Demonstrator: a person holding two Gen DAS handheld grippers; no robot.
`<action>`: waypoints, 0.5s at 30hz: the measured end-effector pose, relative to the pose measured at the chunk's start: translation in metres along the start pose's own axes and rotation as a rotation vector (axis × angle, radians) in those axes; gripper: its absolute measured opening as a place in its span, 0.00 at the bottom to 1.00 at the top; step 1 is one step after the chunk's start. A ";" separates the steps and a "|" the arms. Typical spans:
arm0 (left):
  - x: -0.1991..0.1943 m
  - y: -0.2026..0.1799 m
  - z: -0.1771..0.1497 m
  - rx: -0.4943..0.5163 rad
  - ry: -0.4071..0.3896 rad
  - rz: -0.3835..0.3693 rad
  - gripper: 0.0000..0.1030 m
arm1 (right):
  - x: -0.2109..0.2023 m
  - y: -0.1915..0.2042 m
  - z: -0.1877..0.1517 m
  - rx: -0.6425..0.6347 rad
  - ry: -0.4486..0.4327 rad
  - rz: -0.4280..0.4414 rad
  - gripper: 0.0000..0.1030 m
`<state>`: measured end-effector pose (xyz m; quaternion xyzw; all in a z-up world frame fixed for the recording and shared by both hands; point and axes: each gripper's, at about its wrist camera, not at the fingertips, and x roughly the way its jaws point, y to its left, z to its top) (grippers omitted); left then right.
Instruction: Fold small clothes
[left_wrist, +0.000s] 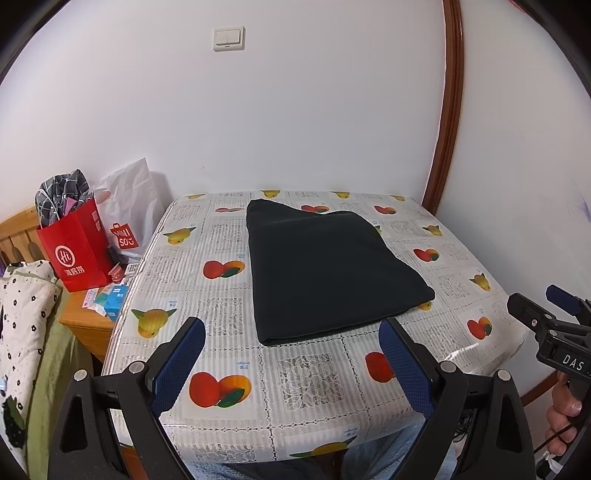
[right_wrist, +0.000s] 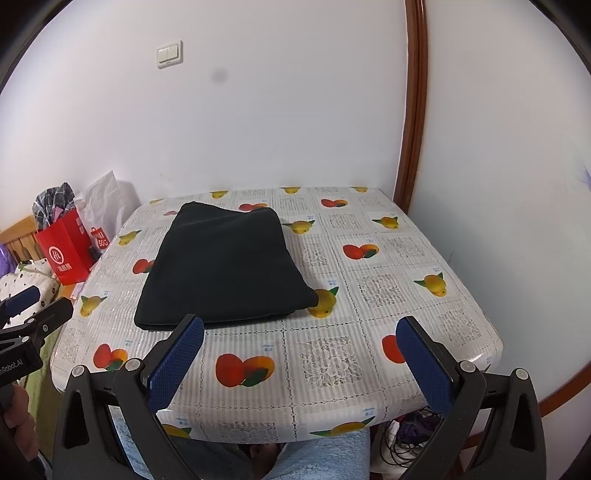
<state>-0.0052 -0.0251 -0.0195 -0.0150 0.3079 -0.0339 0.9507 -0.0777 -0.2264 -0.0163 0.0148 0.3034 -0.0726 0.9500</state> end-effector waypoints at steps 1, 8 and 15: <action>0.000 0.001 0.000 -0.001 0.000 -0.001 0.92 | 0.000 0.000 0.000 -0.002 0.000 0.000 0.99; 0.000 0.001 0.000 0.001 0.000 0.001 0.92 | 0.000 0.000 0.000 -0.002 0.000 -0.003 0.99; 0.000 0.001 -0.001 0.001 0.001 0.001 0.92 | 0.000 0.001 0.001 -0.005 -0.002 -0.003 0.99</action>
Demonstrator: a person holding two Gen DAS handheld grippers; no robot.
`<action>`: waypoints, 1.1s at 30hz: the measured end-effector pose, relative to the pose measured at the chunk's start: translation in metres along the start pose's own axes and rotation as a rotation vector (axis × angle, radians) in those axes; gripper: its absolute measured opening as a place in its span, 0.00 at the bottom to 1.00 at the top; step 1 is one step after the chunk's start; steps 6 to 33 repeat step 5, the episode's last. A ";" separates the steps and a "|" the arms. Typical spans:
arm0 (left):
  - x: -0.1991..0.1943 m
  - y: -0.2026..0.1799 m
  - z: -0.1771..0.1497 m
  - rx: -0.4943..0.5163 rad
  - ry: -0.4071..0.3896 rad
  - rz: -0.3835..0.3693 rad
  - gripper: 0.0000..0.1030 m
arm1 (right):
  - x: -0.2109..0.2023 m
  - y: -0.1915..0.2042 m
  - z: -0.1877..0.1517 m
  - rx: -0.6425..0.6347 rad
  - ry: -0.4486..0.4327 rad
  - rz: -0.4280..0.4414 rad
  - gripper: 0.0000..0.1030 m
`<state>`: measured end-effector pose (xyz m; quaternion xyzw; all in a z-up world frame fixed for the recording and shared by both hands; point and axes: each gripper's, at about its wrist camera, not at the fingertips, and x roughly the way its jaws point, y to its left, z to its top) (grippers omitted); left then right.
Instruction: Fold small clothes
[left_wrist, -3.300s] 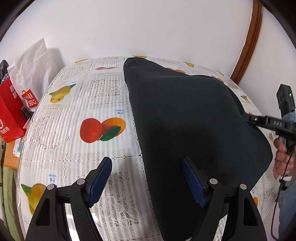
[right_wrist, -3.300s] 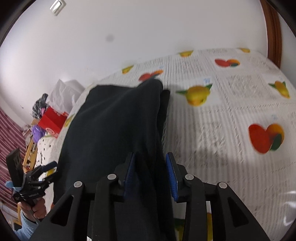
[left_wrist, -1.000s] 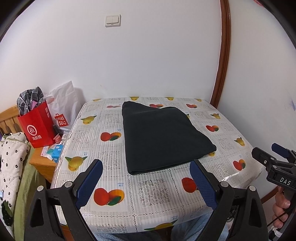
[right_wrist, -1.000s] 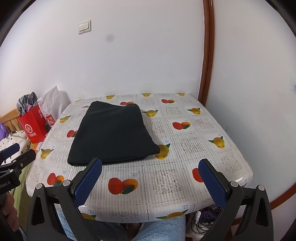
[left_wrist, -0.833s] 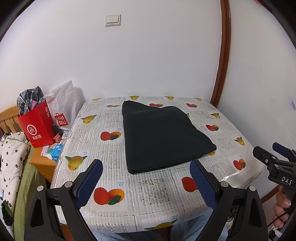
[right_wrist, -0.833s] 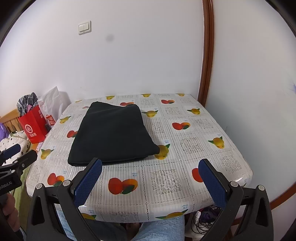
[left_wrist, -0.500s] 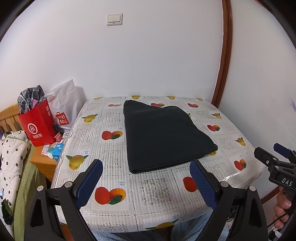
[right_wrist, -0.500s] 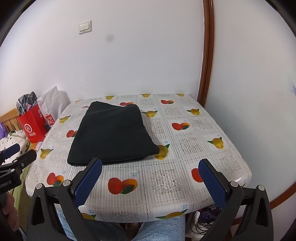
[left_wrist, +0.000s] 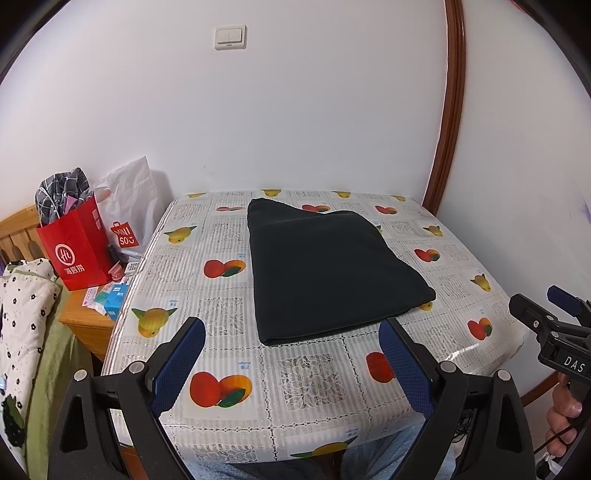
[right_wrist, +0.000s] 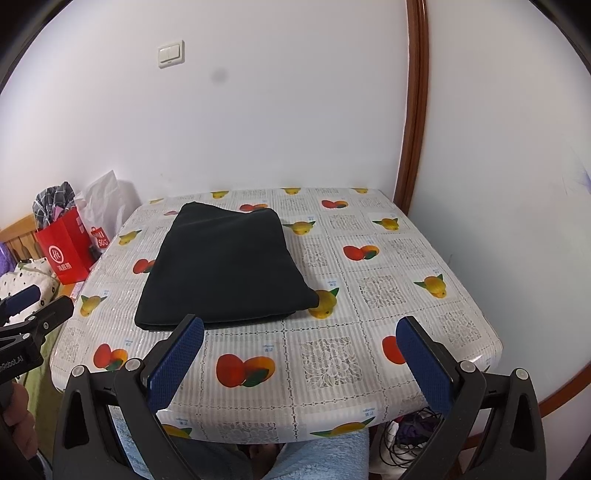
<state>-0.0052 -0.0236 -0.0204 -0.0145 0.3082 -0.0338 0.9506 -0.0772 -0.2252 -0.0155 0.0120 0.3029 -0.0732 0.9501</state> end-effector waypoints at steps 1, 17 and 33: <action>0.000 0.000 0.000 0.001 0.000 0.001 0.92 | 0.000 0.000 0.000 0.000 -0.001 0.000 0.99; 0.002 -0.001 0.000 0.002 0.004 -0.006 0.92 | 0.000 0.000 0.000 0.003 -0.005 -0.001 0.99; 0.002 -0.001 0.000 0.002 0.004 -0.006 0.92 | 0.000 0.000 0.000 0.003 -0.005 -0.001 0.99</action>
